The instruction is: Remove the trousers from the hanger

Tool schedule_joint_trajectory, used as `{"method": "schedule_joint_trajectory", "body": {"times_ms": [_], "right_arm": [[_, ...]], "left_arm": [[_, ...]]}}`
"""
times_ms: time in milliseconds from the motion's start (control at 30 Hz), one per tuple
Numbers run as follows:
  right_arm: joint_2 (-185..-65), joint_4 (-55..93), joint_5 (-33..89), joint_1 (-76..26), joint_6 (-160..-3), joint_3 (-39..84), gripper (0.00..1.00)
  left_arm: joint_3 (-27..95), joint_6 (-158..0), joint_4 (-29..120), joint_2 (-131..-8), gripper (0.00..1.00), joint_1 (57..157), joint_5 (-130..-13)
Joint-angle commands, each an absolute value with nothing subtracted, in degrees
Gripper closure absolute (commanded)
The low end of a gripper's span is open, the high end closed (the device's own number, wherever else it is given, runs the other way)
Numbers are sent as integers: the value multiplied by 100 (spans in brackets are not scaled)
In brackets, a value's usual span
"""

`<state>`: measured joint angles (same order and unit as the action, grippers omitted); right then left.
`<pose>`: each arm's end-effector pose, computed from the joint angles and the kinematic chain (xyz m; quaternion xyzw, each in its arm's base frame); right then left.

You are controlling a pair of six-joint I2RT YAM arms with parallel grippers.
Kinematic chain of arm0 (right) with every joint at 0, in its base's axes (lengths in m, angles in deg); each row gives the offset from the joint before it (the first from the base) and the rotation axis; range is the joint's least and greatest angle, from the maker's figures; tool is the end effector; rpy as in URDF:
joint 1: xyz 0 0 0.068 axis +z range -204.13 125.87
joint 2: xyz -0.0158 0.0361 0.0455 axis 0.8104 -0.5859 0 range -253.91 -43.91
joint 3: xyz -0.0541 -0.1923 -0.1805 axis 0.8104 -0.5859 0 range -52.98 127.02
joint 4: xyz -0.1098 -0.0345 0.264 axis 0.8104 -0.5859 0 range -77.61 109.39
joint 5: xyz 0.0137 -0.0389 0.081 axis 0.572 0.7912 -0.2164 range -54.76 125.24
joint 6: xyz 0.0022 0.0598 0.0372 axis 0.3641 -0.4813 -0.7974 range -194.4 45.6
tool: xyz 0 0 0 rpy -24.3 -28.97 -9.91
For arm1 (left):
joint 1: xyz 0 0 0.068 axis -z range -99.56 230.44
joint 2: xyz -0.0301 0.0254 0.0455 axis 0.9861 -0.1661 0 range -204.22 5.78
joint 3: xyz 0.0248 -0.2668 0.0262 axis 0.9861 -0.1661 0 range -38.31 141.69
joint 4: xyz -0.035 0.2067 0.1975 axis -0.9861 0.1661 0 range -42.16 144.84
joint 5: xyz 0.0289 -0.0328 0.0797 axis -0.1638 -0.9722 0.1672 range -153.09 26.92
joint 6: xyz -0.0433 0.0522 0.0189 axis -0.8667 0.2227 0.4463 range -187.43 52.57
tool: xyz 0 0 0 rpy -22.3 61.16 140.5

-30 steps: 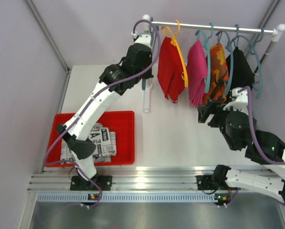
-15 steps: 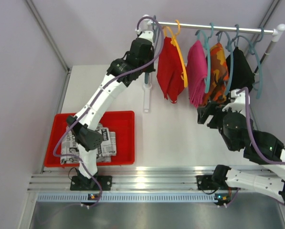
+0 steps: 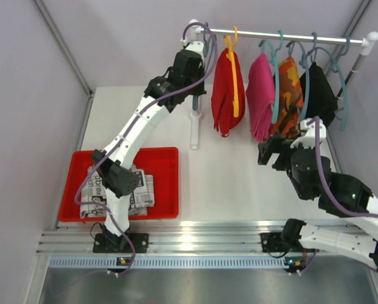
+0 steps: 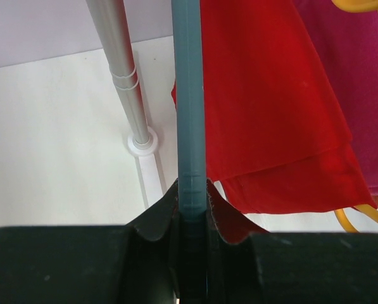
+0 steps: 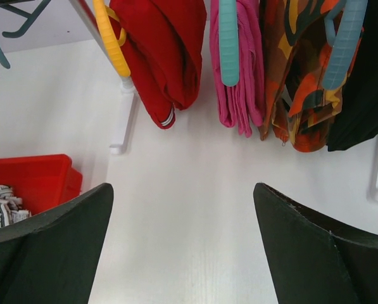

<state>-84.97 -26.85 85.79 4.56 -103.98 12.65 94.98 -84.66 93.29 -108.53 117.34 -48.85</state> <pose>0.1160 0.1051 0.4117 0.0440 0.7845 0.1002 0.6105 0.3941 -0.2781 0.4385 0.0798 0.8424 -0.1439 0.5131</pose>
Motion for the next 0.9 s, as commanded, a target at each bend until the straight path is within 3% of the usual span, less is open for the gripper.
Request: {"method": "schedule_joint_trajectory", "body": {"times_ms": [0,100,300,533,667,867], "right_arm": [[-8592,-2447,8683,370,-10243,1382,7],[-8636,-2412,8640,379,-10199,1426,5],[-8618,-2403,8490,370,-10138,1592,2],[-8856,-2825,8455,361,-10164,2023,0],[-8812,-2755,8157,361,-10208,2024,0],[-8935,-3080,8051,361,-10410,1989,0]], "left_arm": [[9441,-8422,8941,-10681,100,11718,-4832],[9353,-8369,8924,-10559,98,11718,-4972],[9247,-8333,8950,-10233,66,11709,-5139],[9238,-8325,9275,-9627,39,11727,-5341],[8958,-8394,9407,-9048,27,11718,-5605],[7333,-8973,9458,-7510,19,11718,-5151]]}}
